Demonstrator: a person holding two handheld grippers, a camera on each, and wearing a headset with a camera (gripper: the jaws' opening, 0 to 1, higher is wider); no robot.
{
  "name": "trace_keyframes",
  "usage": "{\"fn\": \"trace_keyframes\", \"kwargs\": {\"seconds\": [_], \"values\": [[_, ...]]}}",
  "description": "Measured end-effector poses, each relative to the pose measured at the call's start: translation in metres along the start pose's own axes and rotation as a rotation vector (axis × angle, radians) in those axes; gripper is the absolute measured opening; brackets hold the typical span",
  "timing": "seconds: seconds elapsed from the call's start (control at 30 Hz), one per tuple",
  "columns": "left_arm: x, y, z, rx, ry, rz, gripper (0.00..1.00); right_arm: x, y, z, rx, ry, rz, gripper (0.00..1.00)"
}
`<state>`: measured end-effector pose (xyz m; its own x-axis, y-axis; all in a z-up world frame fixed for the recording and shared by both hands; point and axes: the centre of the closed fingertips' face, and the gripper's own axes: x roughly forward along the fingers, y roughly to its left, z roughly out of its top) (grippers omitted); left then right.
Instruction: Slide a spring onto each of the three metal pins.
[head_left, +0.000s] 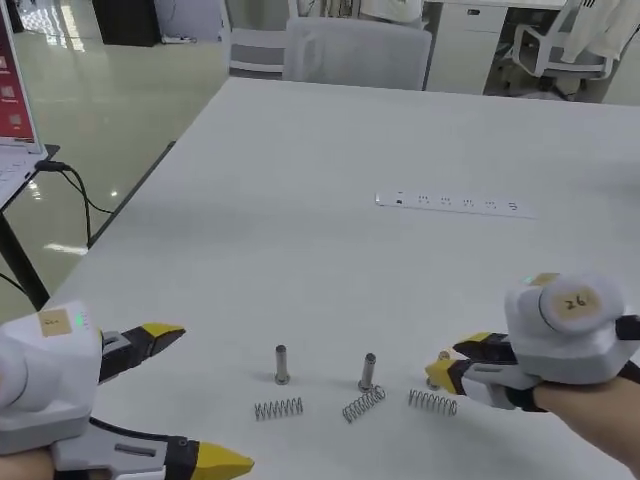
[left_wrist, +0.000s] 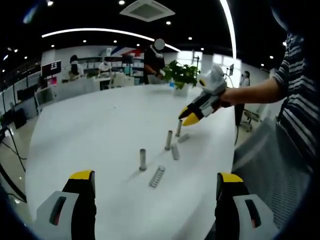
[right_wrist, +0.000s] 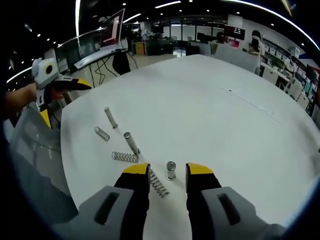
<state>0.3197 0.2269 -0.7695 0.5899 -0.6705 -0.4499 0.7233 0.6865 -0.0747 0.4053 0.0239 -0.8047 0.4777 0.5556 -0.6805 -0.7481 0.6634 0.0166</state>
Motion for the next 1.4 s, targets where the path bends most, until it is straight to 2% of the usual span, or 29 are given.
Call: {"fn": "trace_keyframes", "kwargs": {"seconds": [0.5, 0.63, 0.7, 0.9, 1.0, 1.17, 1.4], "values": [[0.0, 0.0, 0.002, 0.004, 0.005, -0.001, 0.98, -0.011, 0.004, -0.002, -0.09, -0.016, 0.009, 0.36], [0.001, -0.001, 0.003, 0.004, 0.004, -0.003, 0.98, -0.015, 0.004, -0.003, -0.102, -0.017, 0.014, 0.36], [0.0, 0.0, 0.003, 0.004, 0.004, -0.002, 0.98, -0.017, 0.004, -0.004, -0.132, -0.021, 0.014, 0.35], [-0.001, -0.001, 0.002, 0.003, 0.005, -0.001, 0.98, -0.019, 0.006, -0.011, -0.165, -0.001, 0.026, 0.35], [-0.001, -0.001, 0.002, 0.005, 0.004, -0.002, 0.98, -0.019, 0.009, -0.016, -0.21, 0.018, 0.038, 0.35], [-0.002, 0.0, 0.002, 0.005, 0.006, -0.002, 0.98, -0.018, 0.016, -0.022, -0.327, 0.051, 0.07, 0.35], [-0.003, 0.0, 0.002, 0.002, 0.002, 0.001, 0.98, -0.016, 0.021, -0.031, -0.413, 0.08, 0.091, 0.35]]}}
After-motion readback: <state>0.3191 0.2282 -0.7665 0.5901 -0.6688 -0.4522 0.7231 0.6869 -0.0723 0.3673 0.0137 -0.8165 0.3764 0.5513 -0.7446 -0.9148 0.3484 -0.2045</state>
